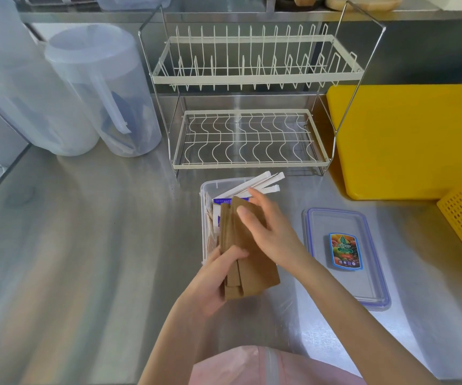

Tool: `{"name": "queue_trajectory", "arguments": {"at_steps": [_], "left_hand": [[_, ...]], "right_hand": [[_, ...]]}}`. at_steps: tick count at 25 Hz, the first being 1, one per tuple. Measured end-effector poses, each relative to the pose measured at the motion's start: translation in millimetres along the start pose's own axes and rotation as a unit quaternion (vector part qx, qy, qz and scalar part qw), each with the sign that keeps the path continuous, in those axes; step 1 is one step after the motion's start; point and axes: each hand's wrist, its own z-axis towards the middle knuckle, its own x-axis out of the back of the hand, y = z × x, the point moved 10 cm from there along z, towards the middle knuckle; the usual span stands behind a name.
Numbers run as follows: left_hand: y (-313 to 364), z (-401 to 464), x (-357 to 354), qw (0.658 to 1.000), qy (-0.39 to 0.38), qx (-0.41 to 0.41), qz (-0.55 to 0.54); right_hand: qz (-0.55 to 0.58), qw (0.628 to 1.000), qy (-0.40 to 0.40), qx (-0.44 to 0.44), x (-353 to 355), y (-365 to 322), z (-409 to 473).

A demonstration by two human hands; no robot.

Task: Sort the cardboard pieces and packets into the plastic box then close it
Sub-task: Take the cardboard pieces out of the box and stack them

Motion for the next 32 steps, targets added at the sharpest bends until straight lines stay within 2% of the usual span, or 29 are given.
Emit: {"name": "queue_trajectory", "arguments": {"at_steps": [2,7,13,20,25,29,32], "left_hand": [[-2,0,-9,1.0,-0.013,0.001,-0.005],[0,-1,-11,0.999,-0.014,-0.029,0.019],[4,-3,-19,0.996,-0.038,-0.036,0.076],[8,-4,-19,0.996,-0.034,-0.065,0.058],[16,0,7,0.996,0.047,-0.07,0.001],[40,0,35,0.975,0.12,-0.142,-0.125],[50,-4,49,0.953,0.174,-0.183,-0.165]], "right_hand": [[-0.034,0.999,-0.039,0.016,-15,-6,-2],[-0.097,0.994,-0.046,0.003,-22,-8,-5],[-0.071,0.995,-0.061,0.039,-18,-14,-3],[-0.043,0.993,-0.094,0.051,-29,-9,-6],[0.052,0.996,-0.059,0.052,-23,-5,-14],[0.093,0.989,-0.114,-0.011,-39,12,-29],[0.053,0.987,-0.151,0.019,-64,4,-40]]}}
